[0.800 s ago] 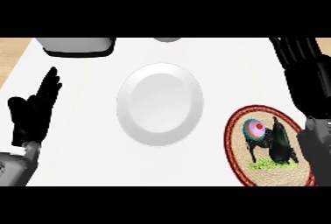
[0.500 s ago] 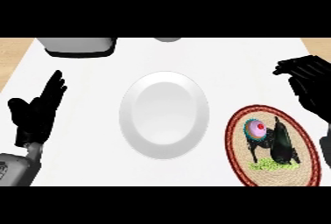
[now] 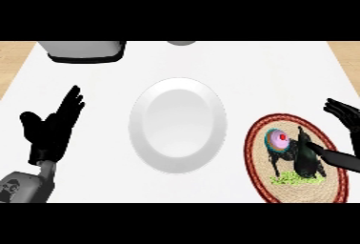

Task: Pick the cupcake from the placemat and place it in the plate

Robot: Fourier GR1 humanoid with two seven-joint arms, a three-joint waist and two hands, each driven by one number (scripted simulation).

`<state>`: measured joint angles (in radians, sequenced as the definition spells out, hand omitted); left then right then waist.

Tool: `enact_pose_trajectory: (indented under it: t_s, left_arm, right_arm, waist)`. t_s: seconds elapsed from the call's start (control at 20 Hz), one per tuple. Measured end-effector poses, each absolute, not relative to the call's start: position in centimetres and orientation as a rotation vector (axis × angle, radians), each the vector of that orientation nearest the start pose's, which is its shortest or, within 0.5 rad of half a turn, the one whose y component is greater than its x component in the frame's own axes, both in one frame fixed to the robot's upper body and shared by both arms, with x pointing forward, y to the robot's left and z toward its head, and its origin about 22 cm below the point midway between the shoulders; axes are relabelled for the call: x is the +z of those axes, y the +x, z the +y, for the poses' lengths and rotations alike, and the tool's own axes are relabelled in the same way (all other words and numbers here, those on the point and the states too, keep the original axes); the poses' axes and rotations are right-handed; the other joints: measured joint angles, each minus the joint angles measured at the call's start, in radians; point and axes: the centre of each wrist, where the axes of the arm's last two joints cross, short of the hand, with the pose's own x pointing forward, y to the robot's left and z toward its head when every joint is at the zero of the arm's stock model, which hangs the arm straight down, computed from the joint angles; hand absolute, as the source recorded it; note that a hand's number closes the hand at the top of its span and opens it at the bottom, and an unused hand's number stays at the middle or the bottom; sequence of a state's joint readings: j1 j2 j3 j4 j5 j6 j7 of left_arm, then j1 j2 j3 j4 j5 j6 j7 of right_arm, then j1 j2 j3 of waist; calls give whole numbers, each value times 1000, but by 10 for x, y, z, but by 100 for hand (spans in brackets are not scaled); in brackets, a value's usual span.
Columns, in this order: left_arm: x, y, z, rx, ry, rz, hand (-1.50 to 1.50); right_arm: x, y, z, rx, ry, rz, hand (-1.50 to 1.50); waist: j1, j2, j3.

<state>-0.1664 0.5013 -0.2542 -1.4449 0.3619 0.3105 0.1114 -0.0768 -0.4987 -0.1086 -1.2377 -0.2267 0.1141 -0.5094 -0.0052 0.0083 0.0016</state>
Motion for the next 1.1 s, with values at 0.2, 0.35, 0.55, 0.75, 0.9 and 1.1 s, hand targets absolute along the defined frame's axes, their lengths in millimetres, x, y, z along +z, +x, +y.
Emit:
enact_pose_trajectory:
  t_s: [0.2,0.35,0.55,0.75,0.9,1.1]
  left_arm:
    - [28,275,284,-82,184,-1414,0]
    - [26,278,288,-88,185,-1410,0]
    - [19,278,285,-81,175,-1406,0]
    - [22,279,286,-82,170,-1403,0]
    - [22,282,286,-80,175,-1406,0]
    - [19,283,287,-85,178,-1407,0]
  right_arm:
    - [-9,239,-413,358,-263,-1819,-150]
    - [-8,239,-420,461,-292,-1777,-150]
    - [1,242,-421,562,-326,-1719,-150]
    - [17,246,-408,647,-334,-1653,-150]
    - [26,248,-398,723,-329,-1579,-150]
    - [36,253,-389,825,-361,-1491,-150]
  waist:
    - [7,-3,0]
    - [6,-5,-1]
    - [5,-7,-2]
    - [4,-9,-2]
    - [2,-9,-2]
    - [3,-9,-2]
